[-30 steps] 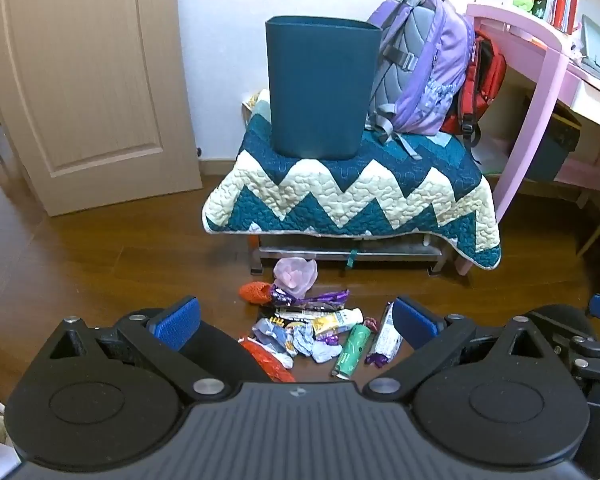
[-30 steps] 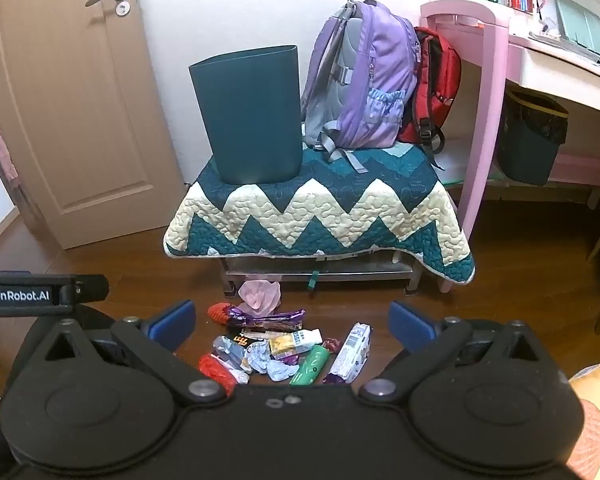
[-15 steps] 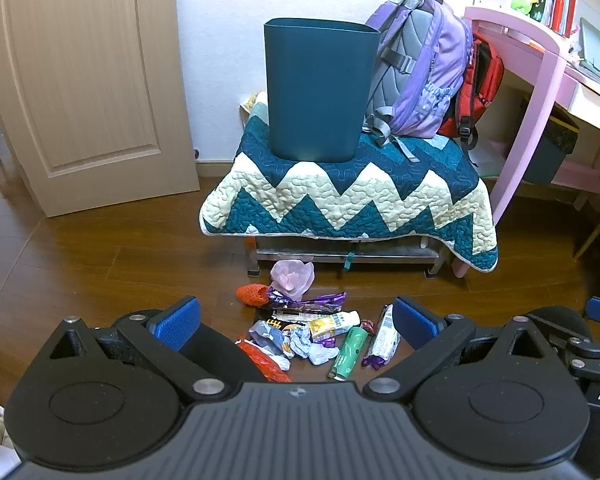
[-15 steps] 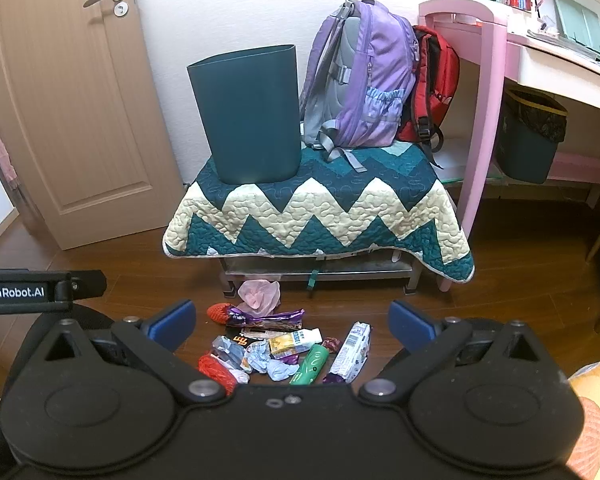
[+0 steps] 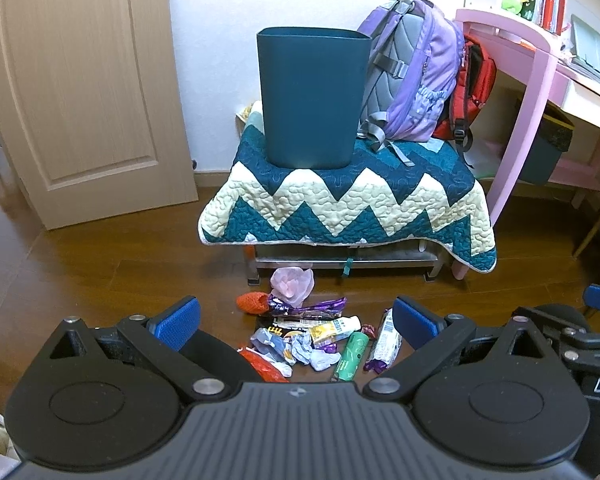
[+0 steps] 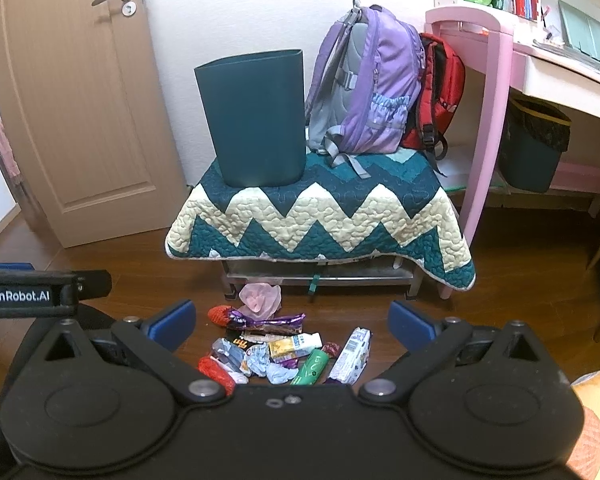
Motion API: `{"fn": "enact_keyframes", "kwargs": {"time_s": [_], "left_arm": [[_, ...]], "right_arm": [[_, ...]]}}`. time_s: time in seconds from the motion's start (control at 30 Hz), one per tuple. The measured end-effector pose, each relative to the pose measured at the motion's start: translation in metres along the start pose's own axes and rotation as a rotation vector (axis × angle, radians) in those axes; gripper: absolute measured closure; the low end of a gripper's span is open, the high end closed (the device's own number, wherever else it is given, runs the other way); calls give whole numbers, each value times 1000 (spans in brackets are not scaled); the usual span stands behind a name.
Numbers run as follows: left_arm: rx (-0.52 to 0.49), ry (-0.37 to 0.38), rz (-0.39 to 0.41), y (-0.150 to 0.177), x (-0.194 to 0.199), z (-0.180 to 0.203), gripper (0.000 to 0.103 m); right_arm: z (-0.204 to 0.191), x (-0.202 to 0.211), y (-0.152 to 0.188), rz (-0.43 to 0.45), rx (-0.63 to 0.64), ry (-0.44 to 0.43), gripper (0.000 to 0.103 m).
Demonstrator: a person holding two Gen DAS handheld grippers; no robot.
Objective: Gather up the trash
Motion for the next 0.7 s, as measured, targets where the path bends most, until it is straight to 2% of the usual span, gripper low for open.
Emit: {"fn": "enact_keyframes", "kwargs": {"time_s": [0.7], "left_arm": [[-30,29,-9,5,2,8,0]], "right_arm": [[-4,2,-2,21,20,-10,0]]}}
Point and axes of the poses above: each gripper's, at about its wrist camera, not at the fingertips, and x roughly against the way its jaws point, z to its right, y to its underside, the point moved 3 cm from there along -x, roughly the way its jaws point, and after that the axes turned 15 degrees about -y, right-handed, at the moved point
